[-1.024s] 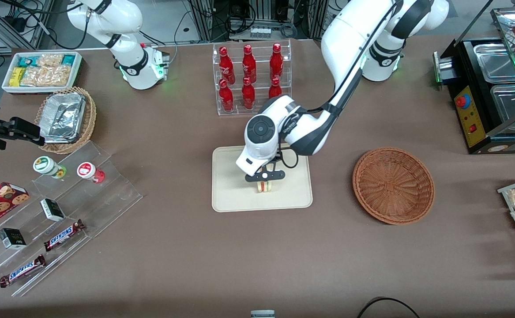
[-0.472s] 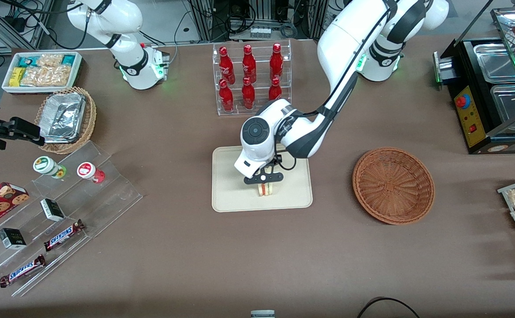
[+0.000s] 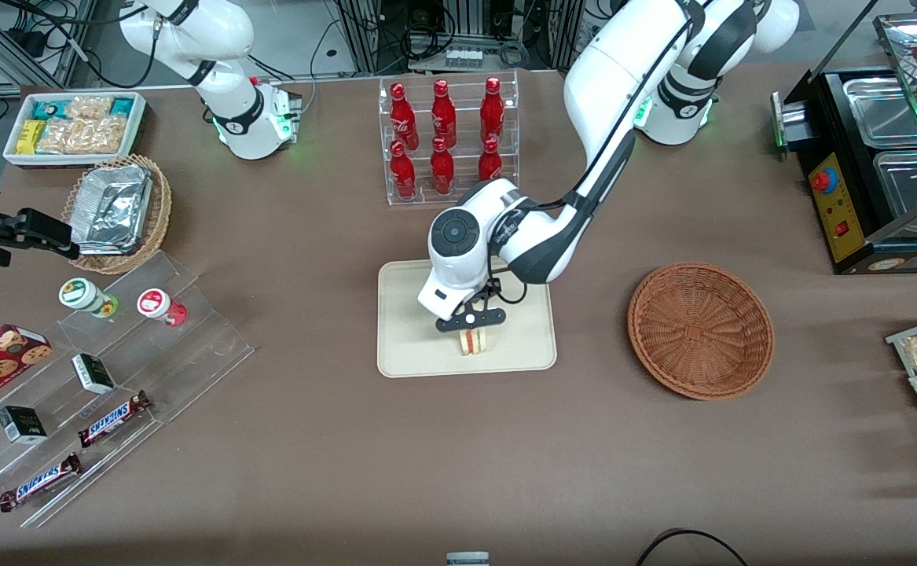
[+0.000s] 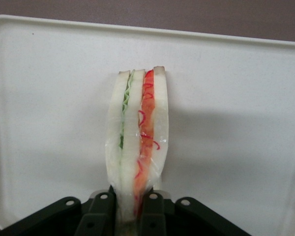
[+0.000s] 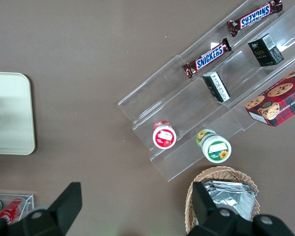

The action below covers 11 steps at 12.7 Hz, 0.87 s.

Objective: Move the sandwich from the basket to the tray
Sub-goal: 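Lower the sandwich onto the tray and open the left gripper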

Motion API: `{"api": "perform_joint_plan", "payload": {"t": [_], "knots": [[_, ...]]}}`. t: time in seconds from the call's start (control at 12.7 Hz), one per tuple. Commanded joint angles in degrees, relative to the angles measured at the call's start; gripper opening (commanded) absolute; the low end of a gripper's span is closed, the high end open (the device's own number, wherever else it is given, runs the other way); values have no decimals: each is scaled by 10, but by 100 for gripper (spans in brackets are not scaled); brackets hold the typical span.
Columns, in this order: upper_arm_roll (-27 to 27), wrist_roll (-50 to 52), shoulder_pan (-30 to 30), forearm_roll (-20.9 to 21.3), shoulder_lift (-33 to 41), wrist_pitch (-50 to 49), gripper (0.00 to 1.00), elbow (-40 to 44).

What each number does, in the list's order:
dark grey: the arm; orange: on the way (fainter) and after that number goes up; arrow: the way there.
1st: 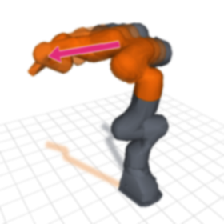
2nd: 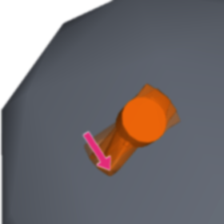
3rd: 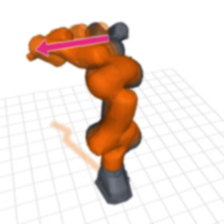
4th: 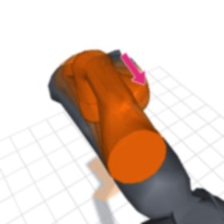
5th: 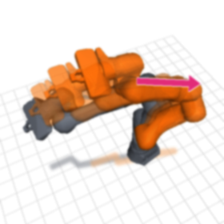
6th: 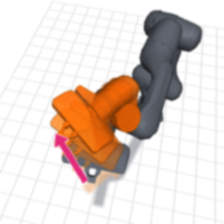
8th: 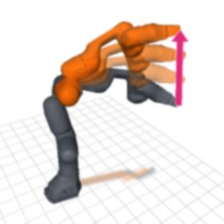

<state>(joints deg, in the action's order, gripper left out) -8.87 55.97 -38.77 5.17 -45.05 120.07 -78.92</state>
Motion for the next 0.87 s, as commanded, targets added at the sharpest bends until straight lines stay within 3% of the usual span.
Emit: {"api": "perform_joint_plan", "payload": {"t": [0.0,0.31,0.79], "knots": [[9,14,-11,12,-17,10,100,18],[9,6,-7,11,13,-1,100,21],[8,-87,27,1,106,-106,100,23]]}}
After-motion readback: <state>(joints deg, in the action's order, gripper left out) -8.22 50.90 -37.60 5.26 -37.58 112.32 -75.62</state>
